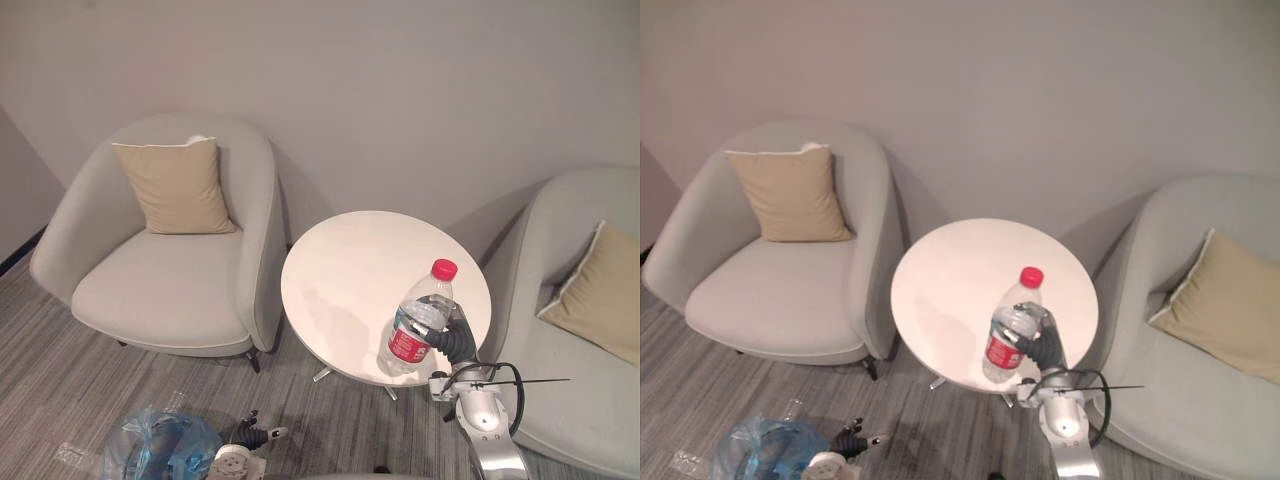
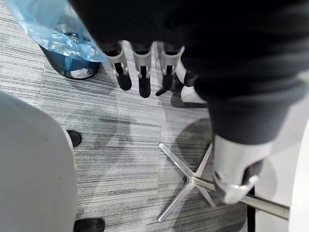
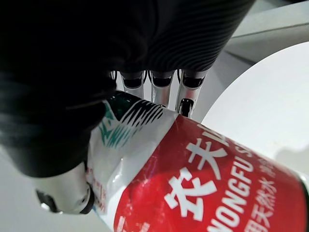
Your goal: Gather rubbish on tea table into small bin, then transfer packed bag to large trash can.
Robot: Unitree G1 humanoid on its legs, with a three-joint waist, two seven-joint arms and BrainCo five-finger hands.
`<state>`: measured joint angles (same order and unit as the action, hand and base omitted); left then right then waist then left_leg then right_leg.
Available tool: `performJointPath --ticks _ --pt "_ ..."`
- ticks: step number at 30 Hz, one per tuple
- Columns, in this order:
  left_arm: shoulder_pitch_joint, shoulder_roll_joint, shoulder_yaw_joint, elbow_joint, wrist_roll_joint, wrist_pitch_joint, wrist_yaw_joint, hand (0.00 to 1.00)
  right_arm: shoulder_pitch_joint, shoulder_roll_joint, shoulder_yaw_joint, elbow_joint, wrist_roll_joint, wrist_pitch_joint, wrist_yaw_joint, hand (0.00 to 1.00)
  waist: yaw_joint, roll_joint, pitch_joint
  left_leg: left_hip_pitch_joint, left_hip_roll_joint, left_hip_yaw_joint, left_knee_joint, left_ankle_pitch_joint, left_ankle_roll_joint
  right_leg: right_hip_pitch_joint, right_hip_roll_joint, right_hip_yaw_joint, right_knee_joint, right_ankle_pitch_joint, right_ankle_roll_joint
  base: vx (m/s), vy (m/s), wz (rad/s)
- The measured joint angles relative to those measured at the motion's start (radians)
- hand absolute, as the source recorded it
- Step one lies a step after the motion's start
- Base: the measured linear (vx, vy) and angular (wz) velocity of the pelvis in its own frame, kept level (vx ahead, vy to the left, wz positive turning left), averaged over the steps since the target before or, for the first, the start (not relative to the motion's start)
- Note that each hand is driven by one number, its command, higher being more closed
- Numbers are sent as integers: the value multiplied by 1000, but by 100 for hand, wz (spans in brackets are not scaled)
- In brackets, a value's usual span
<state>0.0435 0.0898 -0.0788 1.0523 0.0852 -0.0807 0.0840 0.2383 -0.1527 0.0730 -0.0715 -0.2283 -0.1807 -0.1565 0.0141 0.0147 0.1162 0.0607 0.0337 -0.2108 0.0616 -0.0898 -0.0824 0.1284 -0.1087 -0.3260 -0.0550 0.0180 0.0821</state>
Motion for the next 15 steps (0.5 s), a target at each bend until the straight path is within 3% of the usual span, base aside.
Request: performJointPath --ticks 1,4,6,7,8,9,10,11,13,14,15 --pt "-1 -2 0 0 0 0 0 0 -1 -6 7 -1 -3 0 -5 100 0 -2 -2 -17 -1 -16 4 5 -1 -9 -1 -14 7 -2 0 -68 -63 101" --pt "-25 -14 -19 -4 -28 -2 2 0 -41 -46 37 -6 -7 -2 -25 100 18 42 32 -118 -9 -65 15 64 -9 -83 -15 -96 81 -35 -25 -79 -55 100" --pt "-27 -26 -20 -23 -32 -3 5 0 -102 -55 51 17 -9 -1 -46 100 27 62 47 -175 -26 31 26 145 26 -121 -24 -97 110 -58 -47 -111 -32 90" --pt "-26 -28 -26 -28 -36 -4 6 0 -123 -54 51 22 -10 0 -55 100 27 63 47 -193 -36 75 4 202 45 -136 -29 -104 118 -60 -72 -154 -3 114" --pt "-18 -27 -31 -45 -36 -6 10 0 -152 -50 50 22 -10 0 -60 100 28 54 51 -197 -31 137 -51 231 42 -158 -54 -162 116 -50 -86 -164 4 95" --pt "-22 -29 -31 -44 -35 -6 10 0 -168 -52 49 24 -10 1 -60 100 29 60 51 -213 -19 201 -2 195 56 -169 -57 -180 127 -48 -85 -128 -11 101" --pt "-25 -29 -39 -43 -19 -4 6 0 -192 -52 48 25 -10 1 -65 100 24 61 51 -229 1 332 111 96 98 -183 -76 -221 144 -50 -88 -61 -21 103" --pt "-24 -28 -45 -40 8 -3 6 0 -201 -54 45 25 -10 1 -76 100 9 54 54 -198 15 438 141 57 95 -179 -94 -259 153 -48 -85 -27 -17 106" --pt "-14 -29 -65 -39 15 -3 13 0 -201 -53 36 25 -10 1 -88 100 -14 59 54 -127 31 528 78 43 59 -177 -98 -291 154 -39 -72 -15 79 86" --pt "-13 -37 -70 -39 14 -2 17 0 -200 -51 26 27 -10 1 -93 100 -17 79 53 -72 43 522 -28 41 30 -179 -81 -311 152 -30 -63 -39 190 61" --pt "-16 -32 -71 -39 16 -1 19 0 -203 -43 18 40 -9 1 -96 100 -16 76 56 -59 38 520 -59 46 28 -178 -82 -314 151 -24 -59 -54 169 31"
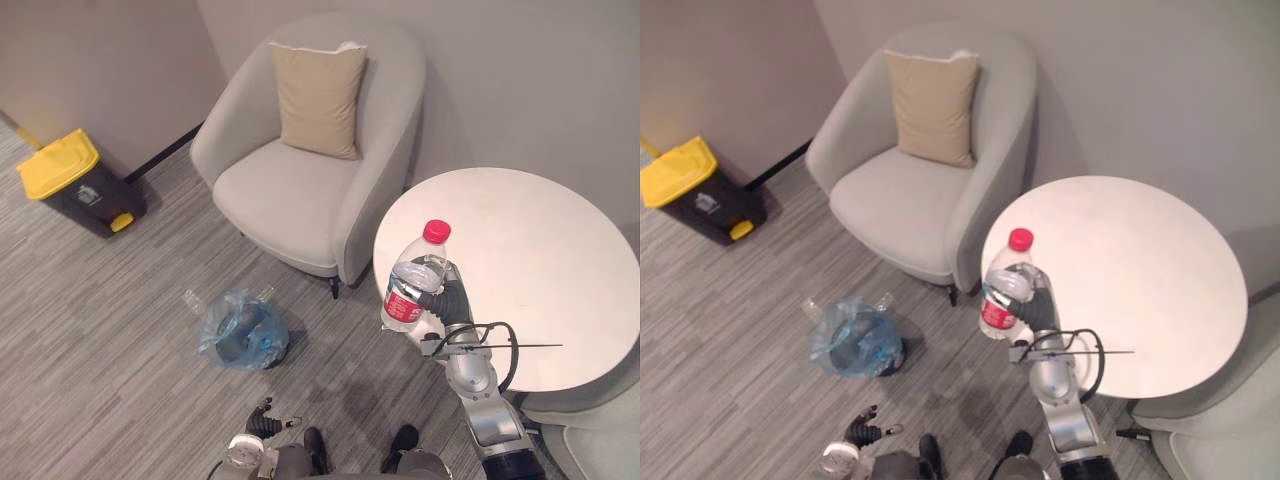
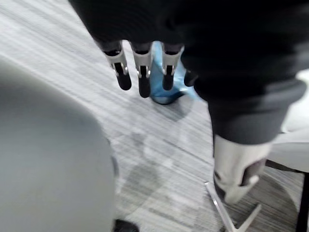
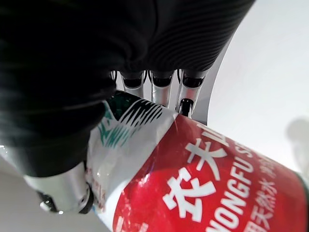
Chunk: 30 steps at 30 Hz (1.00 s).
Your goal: Gather rubbish on tea table into small bin, then transfer packed bag to large trash can.
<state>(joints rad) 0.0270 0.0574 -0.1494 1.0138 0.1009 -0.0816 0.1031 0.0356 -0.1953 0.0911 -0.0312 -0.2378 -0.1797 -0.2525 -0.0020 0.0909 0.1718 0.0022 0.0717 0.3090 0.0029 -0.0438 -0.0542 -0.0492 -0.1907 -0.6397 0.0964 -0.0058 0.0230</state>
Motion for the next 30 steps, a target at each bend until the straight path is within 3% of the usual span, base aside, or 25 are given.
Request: performJointPath --ticks 3,8,10,12,13,14,15,17,18,19,21,22,24,26,28,30 --pt "-5 31 -5 -3 10 -13 2 0 10 59 3 55 0 13 2 100 4 -54 8 0 -32 -16 0 11 13 30 -8 53 -55 43 34 -84 147 24" --pt "-4 29 0 -1 18 -19 2 0 10 78 42 83 -3 15 17 100 9 -50 10 0 -59 -17 22 -4 45 37 -34 71 -57 59 56 -50 96 -3" --pt "-4 28 6 -1 23 -19 2 0 14 77 43 98 -3 24 17 100 10 -51 11 -3 -63 -26 55 -37 48 33 -58 70 3 15 61 -2 51 13" --pt "-4 35 4 -1 28 -20 3 0 42 76 46 96 -4 25 18 100 2 -61 18 -4 -78 -73 131 -104 54 24 -97 129 153 -118 81 41 52 42" --pt "-4 38 4 -1 28 -20 2 0 54 76 44 89 -4 25 18 100 -1 -67 19 -8 -83 -89 154 -116 57 14 -94 176 182 -160 76 55 -17 92" --pt "-3 42 2 -1 29 -21 4 0 81 76 34 74 -4 25 18 100 -14 -80 22 -39 -93 -140 224 -147 68 -4 -51 304 230 -232 54 59 -44 125" --pt "-2 45 4 -2 23 -22 4 0 99 70 26 65 -4 25 18 100 -20 -80 22 -67 -104 -177 282 -167 71 -5 -13 389 247 -249 32 73 -53 131" --pt "-3 43 13 -13 3 -23 8 0 94 54 22 66 -5 27 26 100 -16 -76 24 -72 -113 -228 314 -196 82 -15 -11 411 326 -245 28 150 -35 75" --pt "-3 43 21 -12 -1 -22 10 0 91 47 24 66 -5 27 35 100 -14 -72 28 -66 -112 -250 315 -208 94 -61 -7 442 436 -238 -27 163 6 54" --pt "-3 44 25 -8 -5 -19 11 0 94 47 31 66 -5 26 40 100 -15 -63 33 -50 -104 -282 312 -216 95 -128 10 476 538 -253 -49 160 -8 59" --pt "-12 49 21 -1 -6 -17 10 0 106 49 32 68 -4 25 49 100 -30 -54 47 -18 -78 -341 290 -204 77 -160 105 550 466 -271 -16 252 -90 94" --pt "-11 58 19 20 -4 -14 7 0 122 46 29 66 0 25 55 100 -43 -71 40 0 -88 -387 268 -198 68 -173 153 614 315 -221 7 233 -106 112" --pt "-18 59 20 35 2 -12 6 0 135 39 17 67 2 24 57 100 -59 -88 29 7 -102 -439 274 -204 58 -159 157 631 256 -126 -15 340 -163 108" --pt "-14 32 21 35 13 -13 6 0 124 27 -10 68 4 26 59 100 -45 -39 20 -3 -67 -449 288 -206 23 -122 163 555 228 -122 -25 438 -160 79" --pt "-13 28 21 31 15 -9 7 0 112 27 -21 68 5 28 58 100 -48 -31 16 15 -45 -406 285 -188 -9 -86 168 534 222 -122 -26 215 -69 59" --pt "3 28 14 13 16 -3 6 0 104 26 -19 65 6 28 59 100 -47 -30 14 58 -16 -337 273 -182 -18 -16 182 531 205 -122 -26 224 -33 51"
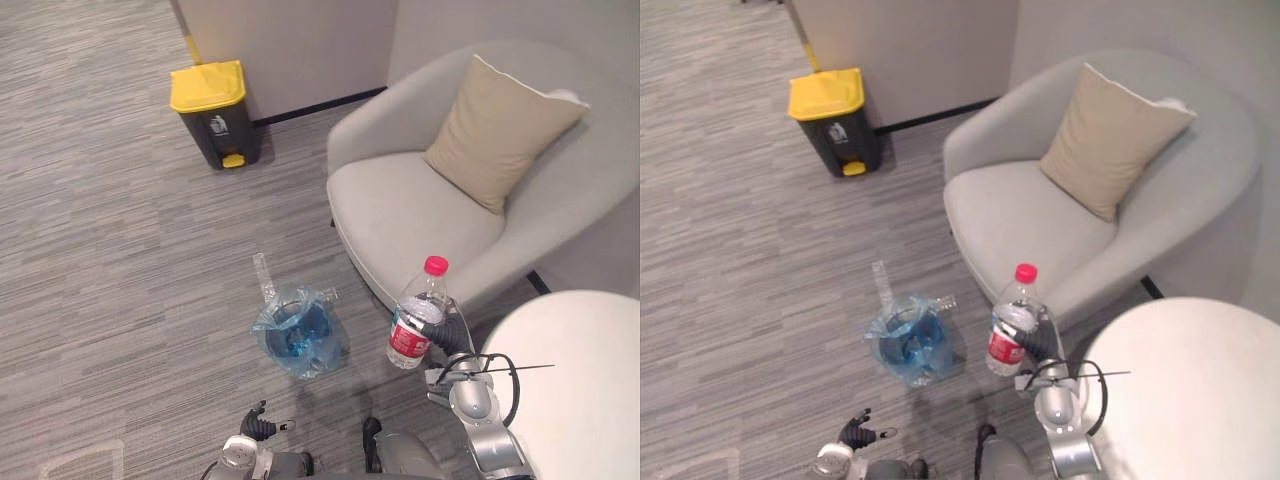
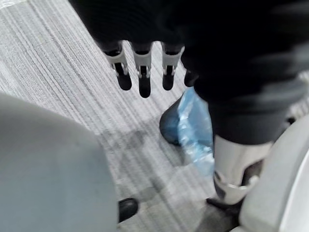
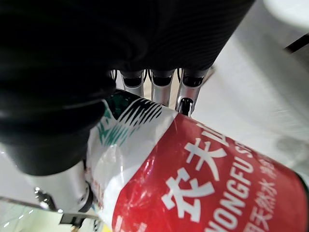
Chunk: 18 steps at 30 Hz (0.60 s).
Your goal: Gather rubbish on tea table into small bin, then transfer packed bag to large trash can.
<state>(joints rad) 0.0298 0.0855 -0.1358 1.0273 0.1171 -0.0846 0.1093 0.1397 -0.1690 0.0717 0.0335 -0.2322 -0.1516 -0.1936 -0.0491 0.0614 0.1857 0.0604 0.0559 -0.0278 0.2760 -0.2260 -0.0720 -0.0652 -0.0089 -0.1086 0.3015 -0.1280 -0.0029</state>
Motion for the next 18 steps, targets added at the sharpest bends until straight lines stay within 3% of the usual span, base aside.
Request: performJointPath --ticks 5,7,8,9,10,11,12,13,14,17,18 --pt "18 0 -4 -20 0 3 -3 0 -23 3 14 -22 1 -6 8 100 4 -5 -24 47 21 84 -45 1 0 66 8 -26 -70 1 1 154 31 25" --pt "20 2 -3 -19 2 4 -4 0 -15 5 30 -18 1 -5 19 100 11 -6 -32 35 19 105 15 1 0 98 1 -36 -87 11 -12 136 66 31" --pt "19 3 -3 -20 9 4 -5 0 -14 5 42 -17 1 -5 23 100 10 -16 -27 -38 18 142 197 8 -10 136 -23 -51 -107 25 -23 112 80 43" --pt "14 6 -2 -27 11 0 -4 0 -21 6 63 -12 0 -6 23 100 18 -36 -20 -131 53 234 338 -40 13 171 -51 -50 -125 25 -24 110 81 47" --pt "11 6 -3 -27 11 1 -5 0 -26 6 65 -9 0 -6 22 100 20 -36 -20 -153 76 268 334 -59 18 179 -57 -53 -124 25 -24 119 94 46" --pt "11 3 -7 -34 12 2 -5 0 -34 1 67 2 0 -6 21 100 19 -27 -23 -185 130 330 225 -40 24 194 -63 -73 -109 22 -19 108 82 33" --pt "11 2 -10 -37 12 3 -4 0 -34 -3 67 5 0 -6 21 100 19 -22 -22 -187 147 348 163 8 31 197 -62 -83 -96 15 -3 139 120 39" --pt "15 -1 -8 -56 12 3 -5 0 -43 -20 67 18 -1 -5 19 100 24 -10 -19 -185 172 363 103 106 11 198 -66 -97 -38 -32 58 88 125 19" --pt "12 10 -8 -63 16 3 1 0 -56 -16 89 40 -3 -2 22 100 39 -24 -19 -182 154 373 111 104 21 181 -89 -94 -36 -77 77 62 102 14" --pt "8 38 -8 -52 18 5 1 0 -77 11 110 41 -5 -4 25 100 34 -50 -26 -165 114 373 64 102 20 178 -97 -105 -138 -29 57 -15 28 4" --pt "9 35 -9 -47 20 5 1 0 -81 10 109 41 -6 -4 25 100 31 -38 -24 -147 102 376 30 103 20 180 -103 -95 -142 -28 58 0 0 0"
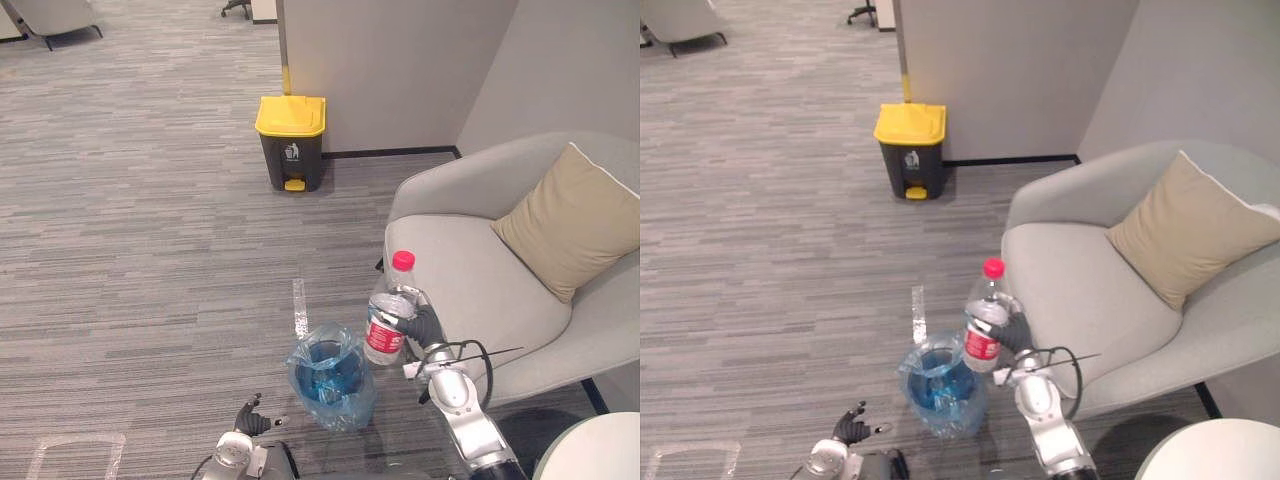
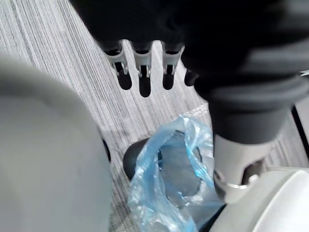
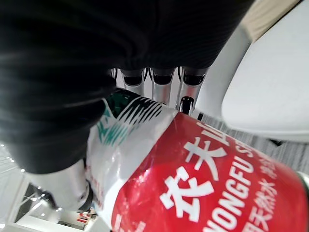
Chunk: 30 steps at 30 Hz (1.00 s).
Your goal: Gather rubbish on tea table into small bin, then transfer packed bag to large trash can.
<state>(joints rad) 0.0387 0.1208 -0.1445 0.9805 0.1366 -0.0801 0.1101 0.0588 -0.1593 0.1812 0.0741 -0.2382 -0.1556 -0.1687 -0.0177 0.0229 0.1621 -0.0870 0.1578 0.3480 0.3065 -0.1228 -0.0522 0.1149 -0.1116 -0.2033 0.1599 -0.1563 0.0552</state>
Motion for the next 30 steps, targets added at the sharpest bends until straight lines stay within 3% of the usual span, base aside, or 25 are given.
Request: performJointPath --ticks 6,10,15,23,30 --pt "2 -2 0 21 20 -1 0 0 -12 -2 30 66 -17 9 2 100 -11 15 1 59 -46 26 -173 86 -4 -40 -17 33 13 1 4 -56 0 -15" --pt "-7 3 1 20 19 -3 1 0 -68 -18 65 125 -38 14 5 100 -18 24 25 16 -37 48 -150 93 3 -105 -15 66 52 2 4 -121 4 -21" --pt "-76 6 28 3 -18 -4 22 0 -270 -89 114 194 -39 23 0 100 -16 71 132 -225 18 52 43 40 31 -321 -6 92 157 2 13 -241 66 -9" --pt "-159 62 97 -22 -103 -1 64 0 -474 -187 135 256 -38 56 -14 100 19 63 268 -472 23 29 108 78 74 -566 -13 94 238 37 20 -155 66 5" --pt "-290 42 169 -117 -162 -4 87 0 -639 -200 136 255 -35 69 -51 100 60 45 300 -726 26 -9 186 91 95 -817 -31 72 376 15 17 -46 17 19"
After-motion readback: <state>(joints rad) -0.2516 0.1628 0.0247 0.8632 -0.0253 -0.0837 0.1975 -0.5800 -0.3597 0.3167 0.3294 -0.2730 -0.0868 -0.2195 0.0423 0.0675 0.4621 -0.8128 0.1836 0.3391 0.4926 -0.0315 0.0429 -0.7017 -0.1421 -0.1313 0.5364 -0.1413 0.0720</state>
